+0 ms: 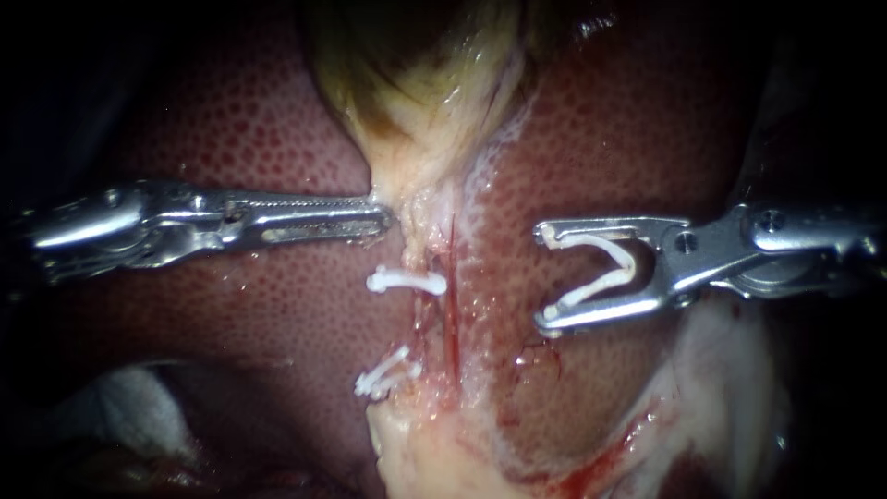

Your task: Clipping first clip right tube

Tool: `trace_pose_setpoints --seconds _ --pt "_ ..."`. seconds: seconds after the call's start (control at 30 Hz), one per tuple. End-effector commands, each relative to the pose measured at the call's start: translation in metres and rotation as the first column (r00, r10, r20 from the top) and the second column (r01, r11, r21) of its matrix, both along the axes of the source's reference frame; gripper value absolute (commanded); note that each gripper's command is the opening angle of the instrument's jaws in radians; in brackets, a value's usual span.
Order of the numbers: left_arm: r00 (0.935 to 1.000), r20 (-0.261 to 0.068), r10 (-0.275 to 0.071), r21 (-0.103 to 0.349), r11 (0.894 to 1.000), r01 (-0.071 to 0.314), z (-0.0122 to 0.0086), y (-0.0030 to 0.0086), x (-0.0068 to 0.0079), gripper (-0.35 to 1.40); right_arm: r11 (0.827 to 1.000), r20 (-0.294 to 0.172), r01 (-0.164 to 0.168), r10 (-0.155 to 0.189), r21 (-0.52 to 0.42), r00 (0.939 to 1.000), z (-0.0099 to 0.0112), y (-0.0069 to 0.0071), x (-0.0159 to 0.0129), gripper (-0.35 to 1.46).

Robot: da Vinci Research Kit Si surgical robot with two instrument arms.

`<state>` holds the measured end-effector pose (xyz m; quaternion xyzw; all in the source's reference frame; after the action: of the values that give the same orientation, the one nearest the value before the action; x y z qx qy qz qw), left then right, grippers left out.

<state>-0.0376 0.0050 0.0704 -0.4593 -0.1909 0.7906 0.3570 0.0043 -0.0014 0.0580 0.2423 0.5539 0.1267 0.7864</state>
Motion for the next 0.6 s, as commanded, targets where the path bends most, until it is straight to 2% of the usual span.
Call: trace_pose_setpoints --seconds 0.03,0.1,0.23,0.4,0.5,0.6 --pt "1.0000 0.002 0.001 0.000 1.000 -0.001 -0.0002 0.0000 0.0001 -0.35 1.000 0.000 0.000 0.000 0.000 1.0000 0.0000 -0.0001 0.0000 0.50" --pt "0.9999 0.001 -0.015 0.039 0.999 0.014 -0.0007 0.0002 0.0008 -0.35 1.000 0.000 0.000 0.000 0.000 1.0000 0.0000 -0.0001 0.0000 0.50" --pt "0.9990 0.001 -0.045 0.033 0.998 0.045 -0.0029 0.0017 0.0032 -0.35 1.000 0.000 0.000 0.000 0.000 1.0000 0.0000 -0.0001 0.0000 0.50" --pt "0.9945 0.025 -0.102 0.031 0.994 0.101 -0.0063 0.0037 0.0063 -0.35 1.000 0.000 0.000 0.000 0.000 1.0000 0.0000 -0.0001 0.0002 0.50" --pt "0.9917 0.045 -0.120 0.010 0.993 0.120 -0.0083 0.0046 0.0074 -0.35 1.000 0.000 0.000 0.000 0.000 1.0000 0.0000 -0.0001 0.0002 0.50" --pt "0.9899 0.061 -0.128 -0.009 0.992 0.129 -0.0098 0.0052 0.0079 -0.35 1.000 0.000 0.000 0.000 0.000 1.0000 0.0000 -0.0001 0.0002 0.50"
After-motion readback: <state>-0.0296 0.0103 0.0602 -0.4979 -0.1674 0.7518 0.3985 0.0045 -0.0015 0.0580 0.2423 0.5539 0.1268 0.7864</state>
